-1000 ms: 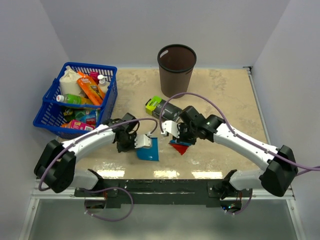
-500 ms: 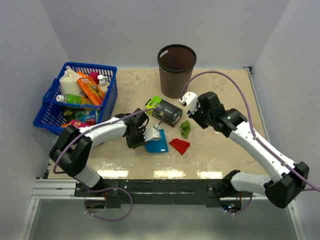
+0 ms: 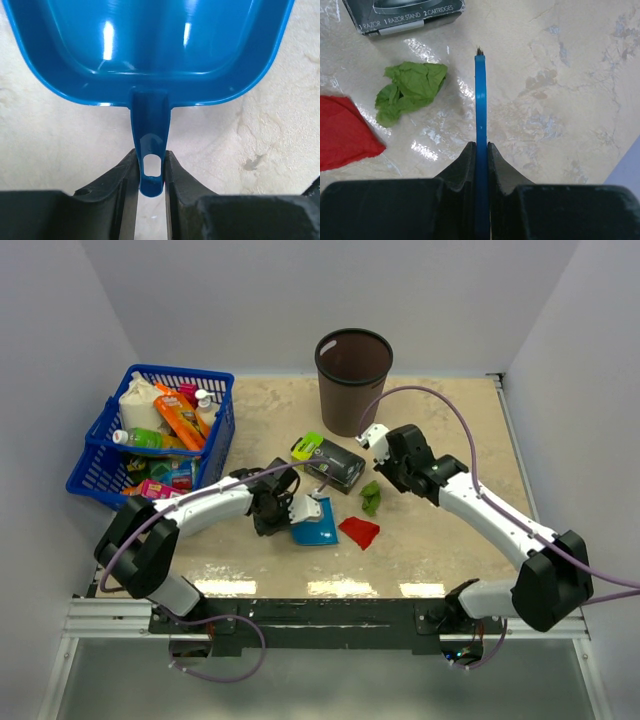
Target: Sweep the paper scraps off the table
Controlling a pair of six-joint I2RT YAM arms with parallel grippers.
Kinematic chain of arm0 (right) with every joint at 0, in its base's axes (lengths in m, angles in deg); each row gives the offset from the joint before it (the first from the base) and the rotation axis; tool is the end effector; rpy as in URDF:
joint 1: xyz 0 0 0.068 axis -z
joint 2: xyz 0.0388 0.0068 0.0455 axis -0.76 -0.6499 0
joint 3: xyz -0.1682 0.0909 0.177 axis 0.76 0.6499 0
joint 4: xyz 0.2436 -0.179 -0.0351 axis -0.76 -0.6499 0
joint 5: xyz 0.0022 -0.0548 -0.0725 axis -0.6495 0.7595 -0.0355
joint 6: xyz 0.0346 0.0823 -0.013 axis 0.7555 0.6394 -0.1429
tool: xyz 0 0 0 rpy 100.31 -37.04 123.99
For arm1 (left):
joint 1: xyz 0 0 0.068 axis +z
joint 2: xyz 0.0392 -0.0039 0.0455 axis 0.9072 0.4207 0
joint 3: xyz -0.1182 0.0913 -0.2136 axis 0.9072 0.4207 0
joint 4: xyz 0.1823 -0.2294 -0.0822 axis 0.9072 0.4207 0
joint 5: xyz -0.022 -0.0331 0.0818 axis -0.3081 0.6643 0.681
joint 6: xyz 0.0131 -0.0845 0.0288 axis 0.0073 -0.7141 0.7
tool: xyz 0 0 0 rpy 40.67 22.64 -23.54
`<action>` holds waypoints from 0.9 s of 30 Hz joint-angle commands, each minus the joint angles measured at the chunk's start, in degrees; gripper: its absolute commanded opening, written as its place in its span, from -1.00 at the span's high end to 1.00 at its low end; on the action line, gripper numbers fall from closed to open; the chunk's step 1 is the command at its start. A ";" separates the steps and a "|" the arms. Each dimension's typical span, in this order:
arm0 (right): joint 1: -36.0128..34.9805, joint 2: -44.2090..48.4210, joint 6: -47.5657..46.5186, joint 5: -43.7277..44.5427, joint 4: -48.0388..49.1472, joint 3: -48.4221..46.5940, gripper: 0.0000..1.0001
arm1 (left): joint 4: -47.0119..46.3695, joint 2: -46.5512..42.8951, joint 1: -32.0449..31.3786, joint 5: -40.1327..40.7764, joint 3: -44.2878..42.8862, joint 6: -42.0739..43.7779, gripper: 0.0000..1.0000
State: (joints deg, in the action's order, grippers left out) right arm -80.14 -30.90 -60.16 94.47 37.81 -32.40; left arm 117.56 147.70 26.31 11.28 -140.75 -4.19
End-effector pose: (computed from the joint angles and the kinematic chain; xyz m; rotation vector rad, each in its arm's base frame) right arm 0.3134 0.1653 0.2150 -0.9475 2.2061 -0.1864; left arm 0.2476 -0.2095 0.0983 1.7806 2.3157 -0.1568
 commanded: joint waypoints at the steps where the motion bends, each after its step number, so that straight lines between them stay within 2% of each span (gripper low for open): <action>1: 0.18 -0.96 1.02 -2.92 3.91 -2.12 1.00 | -10.34 -6.98 -0.13 -1.84 7.83 3.63 0.41; 2: 0.18 -1.13 1.28 -3.19 3.56 -2.91 1.00 | -11.83 -6.72 -0.13 -1.93 8.20 3.54 0.39; 3: 0.18 -1.22 1.46 -3.37 2.77 -3.18 1.00 | -12.63 -6.46 0.31 -1.67 8.46 2.67 0.25; 7: 0.27 -0.79 1.02 -4.34 2.06 -3.18 1.00 | -14.74 -6.72 3.82 -5.71 9.61 1.17 0.05; 10: 0.44 0.18 1.37 -6.35 1.19 -2.57 1.00 | -15.45 -7.34 6.02 -7.81 10.22 1.60 0.00; 18: 1.06 0.36 1.99 -7.68 1.80 -1.68 1.00 | -12.02 -7.16 8.48 -13.70 12.15 8.54 0.11; 27: 1.50 0.09 2.43 -9.35 1.89 -1.60 1.00 | -12.73 -7.95 8.49 -19.06 13.12 8.73 0.32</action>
State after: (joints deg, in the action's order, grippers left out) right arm -79.02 -32.24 -58.76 86.58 38.51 -33.14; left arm 105.80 141.20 34.44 -2.73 -128.16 3.37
